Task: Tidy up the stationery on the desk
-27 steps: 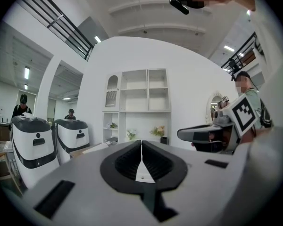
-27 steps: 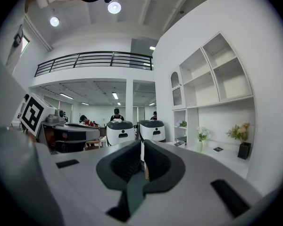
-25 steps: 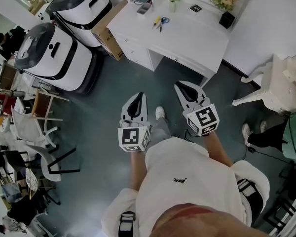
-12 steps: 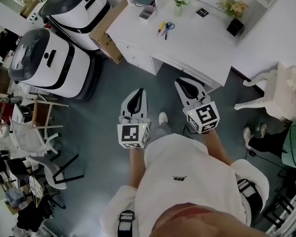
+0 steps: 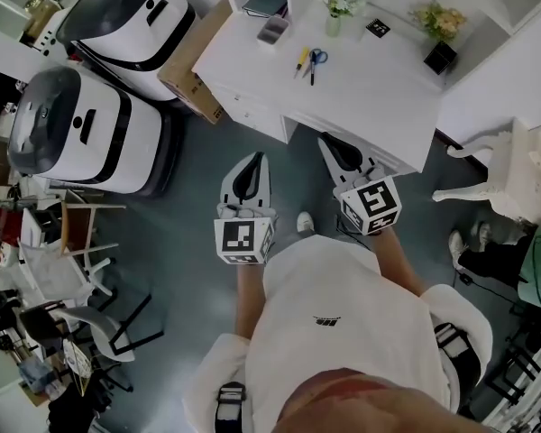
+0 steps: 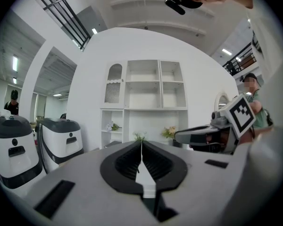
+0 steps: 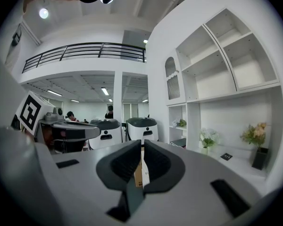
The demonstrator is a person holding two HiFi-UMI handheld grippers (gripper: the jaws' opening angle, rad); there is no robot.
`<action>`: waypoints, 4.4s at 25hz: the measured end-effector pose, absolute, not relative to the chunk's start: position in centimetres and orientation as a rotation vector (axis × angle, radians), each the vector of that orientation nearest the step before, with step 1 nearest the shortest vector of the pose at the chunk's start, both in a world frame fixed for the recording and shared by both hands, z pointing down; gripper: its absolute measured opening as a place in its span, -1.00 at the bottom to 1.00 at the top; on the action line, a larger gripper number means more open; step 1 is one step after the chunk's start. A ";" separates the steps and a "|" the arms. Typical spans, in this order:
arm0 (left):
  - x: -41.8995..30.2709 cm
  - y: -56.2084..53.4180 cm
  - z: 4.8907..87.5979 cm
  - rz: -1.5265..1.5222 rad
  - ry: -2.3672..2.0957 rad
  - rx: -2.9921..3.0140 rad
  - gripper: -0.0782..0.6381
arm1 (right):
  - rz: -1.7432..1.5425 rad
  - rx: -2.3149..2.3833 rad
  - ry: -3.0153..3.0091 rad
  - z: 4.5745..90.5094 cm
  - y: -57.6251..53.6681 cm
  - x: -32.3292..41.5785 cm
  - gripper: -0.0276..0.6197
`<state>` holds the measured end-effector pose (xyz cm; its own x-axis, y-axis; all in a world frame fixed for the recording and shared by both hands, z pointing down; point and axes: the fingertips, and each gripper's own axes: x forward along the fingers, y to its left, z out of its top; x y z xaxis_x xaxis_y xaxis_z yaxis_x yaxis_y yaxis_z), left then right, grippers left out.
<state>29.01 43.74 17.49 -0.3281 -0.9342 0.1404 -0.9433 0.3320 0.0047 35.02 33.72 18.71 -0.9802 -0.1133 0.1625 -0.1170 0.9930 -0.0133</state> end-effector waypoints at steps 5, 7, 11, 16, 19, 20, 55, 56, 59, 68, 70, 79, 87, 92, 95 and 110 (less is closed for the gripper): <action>26.0 42.5 17.6 0.117 -2.451 1.774 -0.78 | 0.041 0.204 -2.956 19.4 32.8 32.6 -0.88; 25.0 42.1 17.6 0.112 -2.447 1.778 -0.78 | 0.042 0.217 -2.947 19.6 32.4 31.8 -0.88; 23.3 41.3 17.8 0.106 -2.437 1.785 -0.78 | 0.049 0.243 -2.936 19.9 31.3 30.6 -0.88; 21.3 39.7 17.7 0.100 -2.437 1.796 -0.78 | 0.040 0.255 -2.932 19.9 29.8 28.8 -0.88; 19.9 38.3 17.8 0.103 -2.433 1.799 -0.78 | 0.041 0.261 -2.930 20.0 28.4 27.3 -0.88; 19.3 37.8 17.8 0.104 -2.431 1.800 -0.78 | 0.043 0.262 -2.930 20.1 27.8 26.6 -0.88; -1.4 14.4 26.2 0.198 -2.212 1.820 -0.78 | 0.273 0.349 -2.764 29.1 4.8 7.3 -0.88; -1.6 13.9 26.6 0.207 -2.203 1.823 -0.78 | 0.285 0.364 -2.753 29.7 4.3 7.3 -0.88; -2.0 12.4 27.9 0.231 -2.171 1.839 -0.78 | 0.321 0.425 -2.712 31.7 2.5 7.6 -0.88; -2.3 8.0 32.3 0.284 -2.024 1.925 -0.78 | 0.361 0.566 -2.582 37.4 -0.8 9.1 -0.88; -2.1 7.1 33.2 0.290 -1.979 1.956 -0.78 | 0.371 0.606 -2.556 38.5 -1.3 9.4 -0.88; -0.3 4.2 36.9 0.294 -1.748 2.104 -0.78 | 0.392 0.797 -2.463 41.5 -2.9 9.9 -0.88; 1.2 2.9 39.7 0.317 -1.554 2.193 -0.78 | 0.439 0.903 -2.355 44.4 -2.8 10.1 -0.88; 2.2 1.8 41.0 0.324 -1.478 2.234 -0.78 | 0.441 0.906 -2.316 46.2 -3.1 9.8 -0.88; 2.5 1.4 42.1 0.340 -1.439 2.242 -0.78 | 0.444 0.891 -2.297 47.3 -3.2 9.3 -0.88; 4.0 0.0 46.1 0.413 -1.326 2.262 -0.78 | 0.517 0.868 -2.213 52.3 -3.5 8.0 -0.80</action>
<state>4.02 0.02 46.14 0.4844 -0.7289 0.4838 -0.8747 -0.4138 0.2524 7.99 -3.48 52.30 -0.5354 -0.4326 0.7254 -0.7094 0.6965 -0.1082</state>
